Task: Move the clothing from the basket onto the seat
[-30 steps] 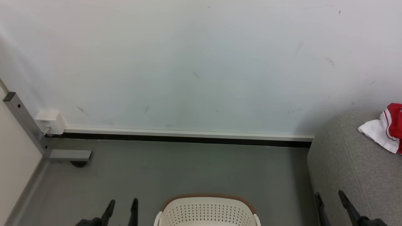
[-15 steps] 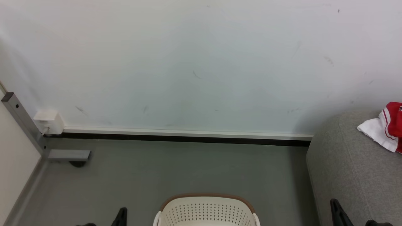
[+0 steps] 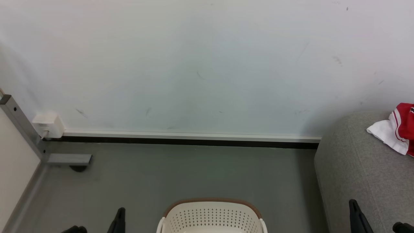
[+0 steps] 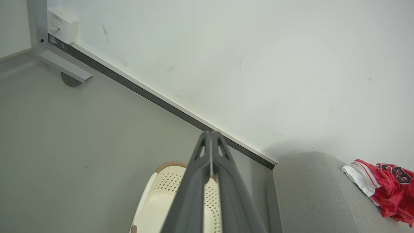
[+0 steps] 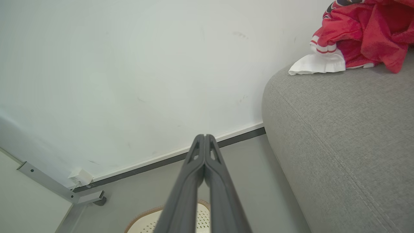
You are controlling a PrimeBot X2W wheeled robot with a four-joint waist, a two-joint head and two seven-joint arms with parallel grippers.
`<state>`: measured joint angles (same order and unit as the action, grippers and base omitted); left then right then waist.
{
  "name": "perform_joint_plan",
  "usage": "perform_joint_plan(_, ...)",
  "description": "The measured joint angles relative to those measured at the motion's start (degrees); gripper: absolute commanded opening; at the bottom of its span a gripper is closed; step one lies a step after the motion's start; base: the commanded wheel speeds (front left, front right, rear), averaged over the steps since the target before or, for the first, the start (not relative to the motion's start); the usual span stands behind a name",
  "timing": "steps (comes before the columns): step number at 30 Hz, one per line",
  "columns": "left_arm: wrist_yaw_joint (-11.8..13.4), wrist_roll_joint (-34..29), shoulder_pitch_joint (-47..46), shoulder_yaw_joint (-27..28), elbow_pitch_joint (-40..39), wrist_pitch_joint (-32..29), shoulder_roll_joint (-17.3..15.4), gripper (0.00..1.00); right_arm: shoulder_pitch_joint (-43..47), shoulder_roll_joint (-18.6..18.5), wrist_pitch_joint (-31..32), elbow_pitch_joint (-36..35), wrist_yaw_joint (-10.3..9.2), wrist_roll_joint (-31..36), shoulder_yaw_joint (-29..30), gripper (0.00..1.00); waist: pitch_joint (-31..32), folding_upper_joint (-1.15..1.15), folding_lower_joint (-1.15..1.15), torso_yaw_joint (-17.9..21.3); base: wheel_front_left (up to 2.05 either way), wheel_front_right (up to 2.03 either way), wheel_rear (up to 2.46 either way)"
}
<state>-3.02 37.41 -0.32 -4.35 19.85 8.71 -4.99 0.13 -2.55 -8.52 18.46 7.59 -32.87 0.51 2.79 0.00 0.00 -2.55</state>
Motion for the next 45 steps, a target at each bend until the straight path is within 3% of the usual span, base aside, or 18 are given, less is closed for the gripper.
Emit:
perform_joint_plan(21,-1.23,15.46,-1.71,3.03,-1.59,-4.25,0.54,0.0,-1.63,-0.01,4.42,-1.14,0.0,-17.19,1.75,0.0,-0.57,0.0,0.0,0.52,0.0,0.0,0.0)
perform_joint_plan(45,-2.34,29.89,-3.31,5.93,-3.08,-8.23,1.1,0.0,-3.55,-0.03,8.34,-2.1,0.0,-32.52,3.38,0.0,-1.22,0.0,0.0,1.11,0.0,0.0,0.0)
